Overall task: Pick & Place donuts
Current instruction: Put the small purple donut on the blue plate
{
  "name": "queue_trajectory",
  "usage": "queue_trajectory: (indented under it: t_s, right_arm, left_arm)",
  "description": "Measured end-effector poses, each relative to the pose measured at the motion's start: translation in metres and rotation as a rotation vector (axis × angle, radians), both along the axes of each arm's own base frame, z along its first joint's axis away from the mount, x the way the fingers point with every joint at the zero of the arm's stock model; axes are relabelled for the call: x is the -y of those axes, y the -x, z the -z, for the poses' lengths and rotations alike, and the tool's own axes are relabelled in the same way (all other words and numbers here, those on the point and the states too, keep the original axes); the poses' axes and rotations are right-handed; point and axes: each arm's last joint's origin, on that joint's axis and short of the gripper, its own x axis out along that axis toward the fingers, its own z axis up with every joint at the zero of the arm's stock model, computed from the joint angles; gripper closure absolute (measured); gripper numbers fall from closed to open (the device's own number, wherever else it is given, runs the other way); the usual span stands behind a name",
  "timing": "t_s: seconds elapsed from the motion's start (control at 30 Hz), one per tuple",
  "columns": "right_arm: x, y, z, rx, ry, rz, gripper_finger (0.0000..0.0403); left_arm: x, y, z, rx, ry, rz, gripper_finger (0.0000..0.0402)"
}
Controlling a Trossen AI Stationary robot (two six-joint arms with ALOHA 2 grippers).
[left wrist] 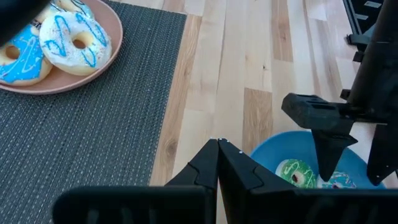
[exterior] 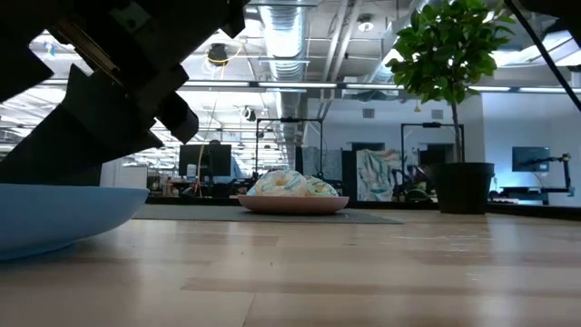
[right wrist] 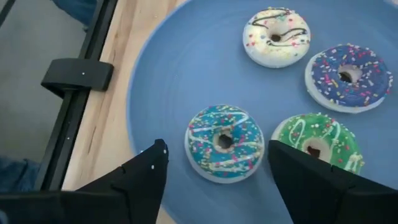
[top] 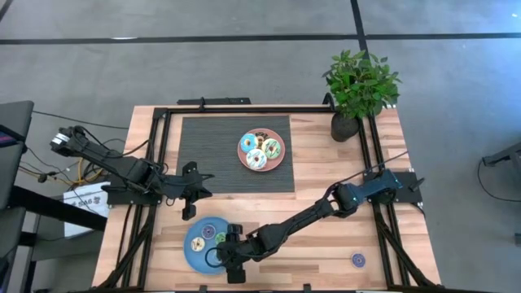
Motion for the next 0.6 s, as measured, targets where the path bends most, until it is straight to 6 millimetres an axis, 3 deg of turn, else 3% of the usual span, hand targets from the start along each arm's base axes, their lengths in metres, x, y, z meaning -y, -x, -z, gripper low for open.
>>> queue_trajectory:
  t_s: [0.13,0.3,0.43,0.6]
  right_arm:
    - [0.005,0.002,-0.019,0.005,-0.025,0.026,0.0131]
    - [0.026,0.008,-0.070,0.025,-0.038,0.061,0.0131]
    - [0.049,0.019,-0.100,-0.028,-0.019,0.100,0.0132]
    - [0.070,0.040,-0.120,-0.170,0.015,0.164,0.0139]
  left_arm:
    - [0.000,0.000,0.000,-0.001,0.000,0.000,0.0401]
    - [0.000,0.000,0.000,0.000,-0.001,0.000,0.0401]
    - [0.000,0.000,-0.001,0.007,0.002,0.000,0.0401]
    - [0.001,-0.002,-0.003,0.034,0.011,0.002,0.0401]
